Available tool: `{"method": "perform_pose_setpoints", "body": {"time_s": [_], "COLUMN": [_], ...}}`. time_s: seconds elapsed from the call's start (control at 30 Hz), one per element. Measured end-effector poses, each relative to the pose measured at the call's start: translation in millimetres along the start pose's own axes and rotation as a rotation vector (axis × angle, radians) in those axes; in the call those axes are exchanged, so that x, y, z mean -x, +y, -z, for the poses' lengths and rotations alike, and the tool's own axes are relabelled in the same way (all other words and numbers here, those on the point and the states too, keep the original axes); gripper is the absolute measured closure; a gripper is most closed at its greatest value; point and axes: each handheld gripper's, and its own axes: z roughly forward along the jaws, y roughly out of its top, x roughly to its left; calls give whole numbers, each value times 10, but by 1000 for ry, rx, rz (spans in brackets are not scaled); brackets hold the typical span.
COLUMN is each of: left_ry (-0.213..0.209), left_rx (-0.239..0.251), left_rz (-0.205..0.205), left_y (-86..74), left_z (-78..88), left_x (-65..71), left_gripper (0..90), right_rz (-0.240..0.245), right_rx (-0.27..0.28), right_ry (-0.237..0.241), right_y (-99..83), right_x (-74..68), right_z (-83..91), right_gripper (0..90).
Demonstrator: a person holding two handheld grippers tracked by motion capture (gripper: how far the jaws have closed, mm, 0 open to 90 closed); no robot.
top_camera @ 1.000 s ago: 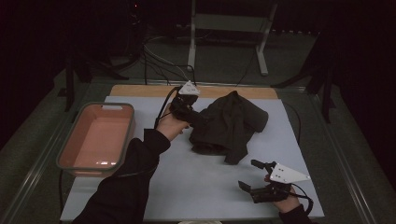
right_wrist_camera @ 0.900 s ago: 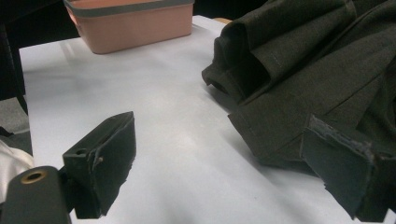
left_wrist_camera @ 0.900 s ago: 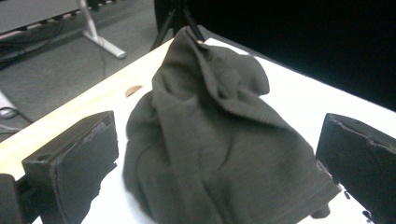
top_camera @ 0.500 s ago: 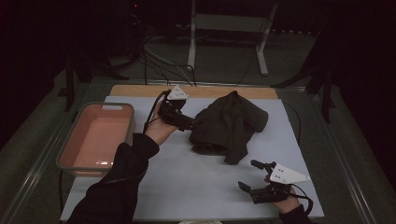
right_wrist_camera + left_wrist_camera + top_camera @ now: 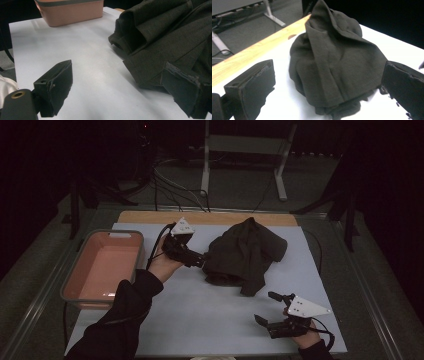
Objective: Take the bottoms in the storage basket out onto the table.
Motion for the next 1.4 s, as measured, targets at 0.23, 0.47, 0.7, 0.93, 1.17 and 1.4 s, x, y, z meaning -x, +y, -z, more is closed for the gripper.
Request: {"method": "perform_pose_setpoints", "body": {"time_s": [0.23,0.47,0.7,0.93,1.17,1.4], "left_ry": [-6,-25,-52,-69,-83,-115], "left_rx": [-5,-30,-46,-45,-64,-75], "left_rz": [2,8,21,24,15,22], "left_y": [-148,-339,-514,-658,-798,-959], "left_z": [23,-3,-33,-44,-60,-71], "left_x": [59,115,151,193,243,301], "left_gripper": [3,3,3,3,4,3], "right_rz": [3,4,4,6,7,8], "right_rx": [-6,-5,-3,-10,-9,-9], "right_ry": [0,0,0,1,1,1], "right_y": [-2,-3,0,-5,-4,-3], "right_x": [-5,-2,-4,-2,-3,-8], "right_z": [-16,-11,-16,-23,-21,-22], "right_gripper": [105,105,105,105,105,105]}}
